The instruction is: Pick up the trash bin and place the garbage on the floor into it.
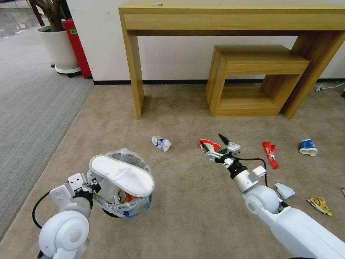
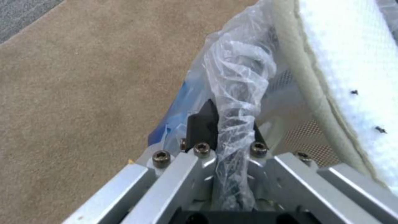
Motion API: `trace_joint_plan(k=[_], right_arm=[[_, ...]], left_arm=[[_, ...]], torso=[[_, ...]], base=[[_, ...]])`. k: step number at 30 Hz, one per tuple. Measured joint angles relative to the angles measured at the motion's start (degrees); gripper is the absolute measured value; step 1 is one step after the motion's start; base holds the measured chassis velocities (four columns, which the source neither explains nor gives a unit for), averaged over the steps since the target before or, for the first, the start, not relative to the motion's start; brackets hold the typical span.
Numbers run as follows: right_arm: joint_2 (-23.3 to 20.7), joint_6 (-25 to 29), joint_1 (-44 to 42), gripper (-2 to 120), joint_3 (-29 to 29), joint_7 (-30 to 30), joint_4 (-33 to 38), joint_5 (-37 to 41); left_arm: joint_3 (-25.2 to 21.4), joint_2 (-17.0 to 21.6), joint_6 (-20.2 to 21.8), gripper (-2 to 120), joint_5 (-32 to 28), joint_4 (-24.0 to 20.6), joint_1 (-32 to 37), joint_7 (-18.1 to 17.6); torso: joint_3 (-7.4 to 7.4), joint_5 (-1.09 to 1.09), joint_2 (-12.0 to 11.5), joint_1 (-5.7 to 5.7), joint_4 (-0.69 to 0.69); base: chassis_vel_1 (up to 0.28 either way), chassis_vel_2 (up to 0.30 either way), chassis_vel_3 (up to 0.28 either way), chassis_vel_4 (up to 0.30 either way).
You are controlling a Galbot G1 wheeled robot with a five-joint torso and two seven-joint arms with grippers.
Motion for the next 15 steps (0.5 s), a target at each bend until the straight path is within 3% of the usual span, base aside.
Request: trace_joint_plan(k=[8, 15], right_arm=[[-0.16, 0.14, 2.66, 100, -5.49, -3.21, 1.56, 1.1], [1.39, 0.83, 8.43, 100, -13.86, -7.23, 1.6, 2.82]], left_arm=[[0.35, -0.09, 0.05, 1, 0.32, 0.2, 0.03, 0.04], [1.0, -0.3, 0.1, 1, 0.79, 1.05, -0.31, 0.09]], torso=[[0.0, 0.0, 0.0, 0.0, 0.0], [0.0, 0.0, 0.0, 0.0, 0.0]], base=[[0.0, 0.0, 0.0, 0.0], [0.0, 0.0, 0.0, 0.0]])
